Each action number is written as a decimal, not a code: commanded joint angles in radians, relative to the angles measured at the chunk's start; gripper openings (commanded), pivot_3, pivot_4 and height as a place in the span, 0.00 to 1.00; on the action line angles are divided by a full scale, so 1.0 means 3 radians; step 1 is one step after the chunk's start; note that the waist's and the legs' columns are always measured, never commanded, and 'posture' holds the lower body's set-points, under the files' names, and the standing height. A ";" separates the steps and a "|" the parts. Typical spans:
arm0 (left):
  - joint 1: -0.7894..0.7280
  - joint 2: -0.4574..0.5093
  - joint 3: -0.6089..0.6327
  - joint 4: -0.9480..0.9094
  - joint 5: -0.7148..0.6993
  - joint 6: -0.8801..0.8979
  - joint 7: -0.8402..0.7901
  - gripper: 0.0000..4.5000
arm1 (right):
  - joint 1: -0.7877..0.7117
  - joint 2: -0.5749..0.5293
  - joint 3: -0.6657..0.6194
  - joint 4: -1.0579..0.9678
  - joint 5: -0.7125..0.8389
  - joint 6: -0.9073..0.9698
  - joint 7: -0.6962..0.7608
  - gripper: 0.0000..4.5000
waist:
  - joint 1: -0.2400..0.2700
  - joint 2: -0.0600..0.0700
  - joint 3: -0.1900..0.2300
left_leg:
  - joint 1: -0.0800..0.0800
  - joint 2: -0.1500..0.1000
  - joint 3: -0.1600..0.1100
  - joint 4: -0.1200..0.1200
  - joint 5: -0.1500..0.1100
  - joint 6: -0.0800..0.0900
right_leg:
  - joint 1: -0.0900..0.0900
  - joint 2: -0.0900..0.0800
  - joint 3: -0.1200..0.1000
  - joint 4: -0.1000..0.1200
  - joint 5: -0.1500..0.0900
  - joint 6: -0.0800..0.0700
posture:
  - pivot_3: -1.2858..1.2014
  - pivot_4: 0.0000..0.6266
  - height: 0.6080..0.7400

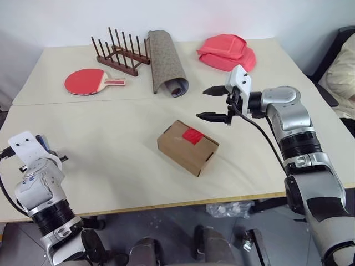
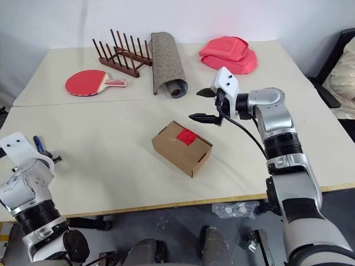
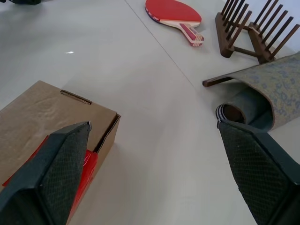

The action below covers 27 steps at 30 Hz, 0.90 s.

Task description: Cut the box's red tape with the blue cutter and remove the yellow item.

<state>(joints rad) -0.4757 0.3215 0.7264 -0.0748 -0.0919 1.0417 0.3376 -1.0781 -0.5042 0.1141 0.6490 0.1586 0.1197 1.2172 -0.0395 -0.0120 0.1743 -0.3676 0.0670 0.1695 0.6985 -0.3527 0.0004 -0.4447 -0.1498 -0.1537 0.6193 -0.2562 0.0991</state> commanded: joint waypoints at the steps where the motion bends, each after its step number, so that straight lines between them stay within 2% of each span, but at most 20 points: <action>1: 0.0082 0.0061 0.0047 0.0064 0.0055 0.0048 0.0032 0.21 | -0.0019 -0.0068 -0.0073 -0.0141 0.0019 0.0013 0.0005 1.00 | -0.0006 0.0000 0.0000 | 0.0000 0.0000 0.0000 0.0000 0.0000 0.0000 | 0.0000 0.0000 0.0000 0.0001 0.0000 0.0000 | 0.52 0.24 1.00; 4: 0.0093 0.0097 0.0025 0.0073 0.0046 0.0077 -0.0001 0.05 | -0.0022 -0.0073 -0.0078 -0.0141 0.0013 0.0019 -0.0009 1.00 | -0.0004 0.0000 0.0000 | 0.0000 0.0000 0.0000 0.0000 0.0000 0.0000 | 0.0000 0.0000 0.0001 0.0001 0.0000 0.0000 | 0.52 0.24 1.00; 17: 0.0179 0.0151 -0.0068 -0.0010 0.0025 0.0225 -0.0164 0.05 | -0.0004 -0.0096 -0.0075 -0.0147 0.0007 0.0026 -0.0023 1.00 | 0.0005 0.0000 0.0000 | 0.0001 0.0000 0.0003 0.0000 0.0000 -0.0001 | -0.0001 -0.0001 0.0005 0.0001 0.0000 0.0000 | 0.52 0.24 1.00; 21: 0.0107 0.0098 0.0028 -0.0044 -0.0011 0.0302 -0.0156 0.27 | -0.0011 -0.0090 -0.0077 -0.0137 0.0005 0.0020 -0.0035 1.00 | 0.0016 0.0000 0.0000 | 0.0001 0.0000 0.0004 0.0000 -0.0001 -0.0001 | -0.0002 -0.0001 0.0005 0.0001 0.0000 0.0000 | 0.52 0.24 1.00; 27: 0.0117 0.0168 -0.0065 -0.0082 -0.0008 0.0426 -0.0264 0.69 | -0.0022 -0.0098 -0.0084 -0.0132 0.0005 0.0011 -0.0042 1.00 | 0.0044 0.0000 0.0000 | 0.0001 -0.0001 0.0005 0.0001 -0.0001 -0.0001 | -0.0002 -0.0002 0.0007 0.0001 0.0000 0.0000 | 0.52 0.24 1.00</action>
<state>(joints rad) -0.4553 0.3737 0.7259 -0.1064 -0.0868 1.1420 0.2832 -1.0753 -0.5179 0.1135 0.6466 0.1561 0.1321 1.2085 -0.0263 -0.0119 0.1742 -0.3675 0.0666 0.1708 0.6987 -0.3529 0.0002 -0.4452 -0.1506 -0.1518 0.6196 -0.2562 0.0990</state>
